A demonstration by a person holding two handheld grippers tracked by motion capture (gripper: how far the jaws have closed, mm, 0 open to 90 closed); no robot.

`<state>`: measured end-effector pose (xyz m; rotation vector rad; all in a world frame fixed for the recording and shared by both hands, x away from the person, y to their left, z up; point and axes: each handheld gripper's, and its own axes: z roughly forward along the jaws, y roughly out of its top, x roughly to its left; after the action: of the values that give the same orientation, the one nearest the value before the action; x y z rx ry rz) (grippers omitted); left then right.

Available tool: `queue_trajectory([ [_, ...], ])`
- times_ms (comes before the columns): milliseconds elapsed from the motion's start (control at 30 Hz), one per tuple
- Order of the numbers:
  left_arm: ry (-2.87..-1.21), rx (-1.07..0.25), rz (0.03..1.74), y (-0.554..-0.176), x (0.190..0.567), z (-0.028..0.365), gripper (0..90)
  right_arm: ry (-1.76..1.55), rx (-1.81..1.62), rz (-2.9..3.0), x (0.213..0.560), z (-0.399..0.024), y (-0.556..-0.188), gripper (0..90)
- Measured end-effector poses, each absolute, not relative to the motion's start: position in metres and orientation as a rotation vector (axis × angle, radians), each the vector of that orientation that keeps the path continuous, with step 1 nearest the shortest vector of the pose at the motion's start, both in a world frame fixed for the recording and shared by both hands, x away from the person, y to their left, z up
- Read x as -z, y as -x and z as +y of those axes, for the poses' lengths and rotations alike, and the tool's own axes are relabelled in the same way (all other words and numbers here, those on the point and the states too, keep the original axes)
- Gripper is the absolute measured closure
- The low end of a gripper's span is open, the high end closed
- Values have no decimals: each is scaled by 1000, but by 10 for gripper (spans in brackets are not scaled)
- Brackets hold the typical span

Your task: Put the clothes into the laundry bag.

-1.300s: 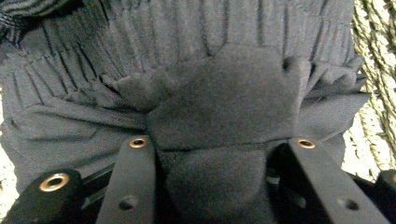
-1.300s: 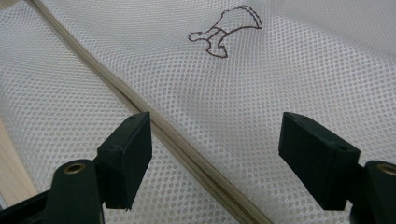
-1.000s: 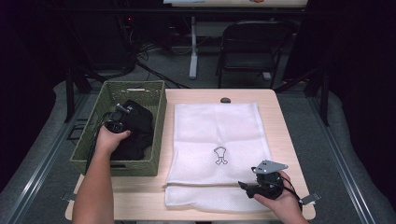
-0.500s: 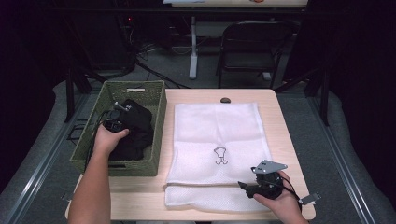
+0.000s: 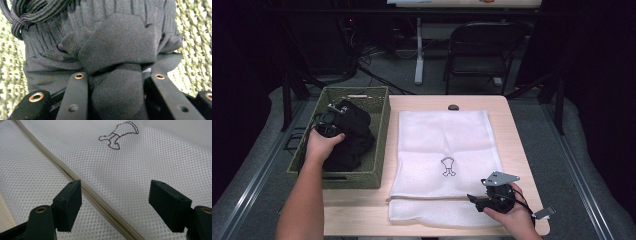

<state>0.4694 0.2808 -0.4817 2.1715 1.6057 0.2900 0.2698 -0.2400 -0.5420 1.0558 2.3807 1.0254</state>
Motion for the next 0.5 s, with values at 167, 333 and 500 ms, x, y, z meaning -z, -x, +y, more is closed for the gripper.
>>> queue_trajectory([
  [167, -2146, -306, 1616, -467, 473, 284, 661, -1053, -1022, 2380, 542, -240, -270, 266],
  [333, -2141, -307, 1623, -466, 468, 288, 661, -1049, -1016, 2387, 542, -239, -269, 268],
  [500, -2120, -307, 1620, -465, 464, 289, 661, -1045, -1013, 2388, 543, -239, -269, 269],
])
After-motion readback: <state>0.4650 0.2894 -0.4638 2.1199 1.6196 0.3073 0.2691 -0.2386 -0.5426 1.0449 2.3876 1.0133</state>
